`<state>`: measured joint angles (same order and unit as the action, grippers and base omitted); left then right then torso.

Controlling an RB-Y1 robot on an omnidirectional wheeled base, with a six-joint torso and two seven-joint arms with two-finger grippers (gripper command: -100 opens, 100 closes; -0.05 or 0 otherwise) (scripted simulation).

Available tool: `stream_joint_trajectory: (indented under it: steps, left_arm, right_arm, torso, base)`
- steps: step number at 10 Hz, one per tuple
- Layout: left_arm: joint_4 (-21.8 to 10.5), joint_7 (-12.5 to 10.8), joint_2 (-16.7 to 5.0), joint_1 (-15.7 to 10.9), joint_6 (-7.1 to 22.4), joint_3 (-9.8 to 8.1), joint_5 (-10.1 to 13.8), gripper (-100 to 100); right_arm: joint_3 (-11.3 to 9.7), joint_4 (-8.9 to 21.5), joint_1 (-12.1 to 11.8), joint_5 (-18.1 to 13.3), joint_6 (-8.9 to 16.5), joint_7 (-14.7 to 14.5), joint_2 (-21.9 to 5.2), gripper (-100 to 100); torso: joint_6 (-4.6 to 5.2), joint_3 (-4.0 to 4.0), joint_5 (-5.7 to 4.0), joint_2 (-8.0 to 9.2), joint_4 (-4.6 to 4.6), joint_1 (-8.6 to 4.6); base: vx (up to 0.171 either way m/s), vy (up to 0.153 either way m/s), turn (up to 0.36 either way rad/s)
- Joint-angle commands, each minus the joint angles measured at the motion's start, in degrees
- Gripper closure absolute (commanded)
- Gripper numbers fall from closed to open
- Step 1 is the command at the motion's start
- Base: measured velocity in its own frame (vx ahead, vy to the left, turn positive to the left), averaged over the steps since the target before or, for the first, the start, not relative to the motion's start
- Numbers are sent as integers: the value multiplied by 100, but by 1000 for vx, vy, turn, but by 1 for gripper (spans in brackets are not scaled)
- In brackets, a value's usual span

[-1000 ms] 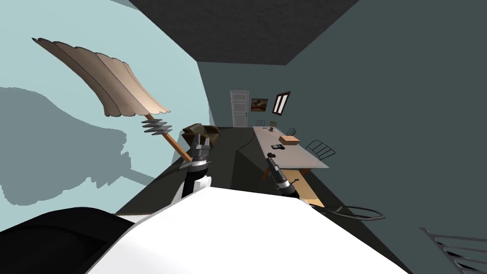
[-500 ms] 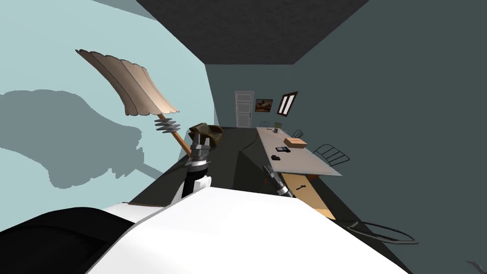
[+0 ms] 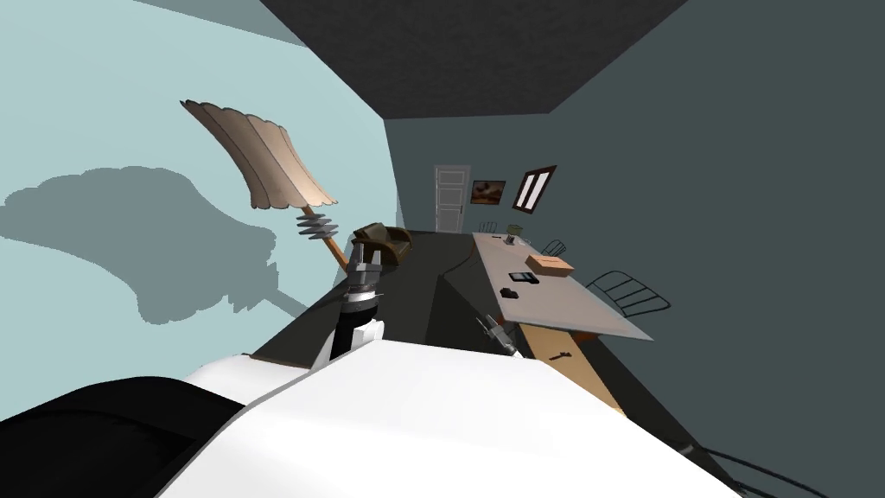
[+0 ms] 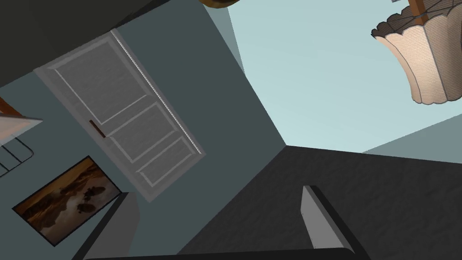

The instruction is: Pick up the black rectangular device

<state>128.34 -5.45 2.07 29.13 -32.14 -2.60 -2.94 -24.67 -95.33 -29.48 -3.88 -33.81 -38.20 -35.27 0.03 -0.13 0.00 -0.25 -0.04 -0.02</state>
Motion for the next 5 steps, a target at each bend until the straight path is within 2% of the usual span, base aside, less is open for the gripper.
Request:
stream_joint_trajectory:
  steps: [1,3,4,5]
  left_arm:
    - [0,0,0,0,0,0,0,0]
    - [0,0,0,0,0,0,0,0]
    - [0,0,0,0,0,0,0,0]
    - [0,0,0,-1,0,1,0,0]
  right_arm:
    - [-219,286,-5,-37,65,-286,-286,-100]
    - [-219,512,-5,-37,65,-303,-328,-100]
    - [-425,711,9,-76,143,-571,-575,-100]
    - [-425,908,9,-76,143,-571,-608,-100]
  torso:
    - [0,0,0,0,0,0]
    - [-1,-4,-1,-8,-1,-4]
    - [0,1,0,1,0,-2]
    - [-6,-4,0,-8,0,-2]
  base:
    - [80,7,184]
    - [68,-3,57]
    - [80,6,216]
    - [91,0,127]
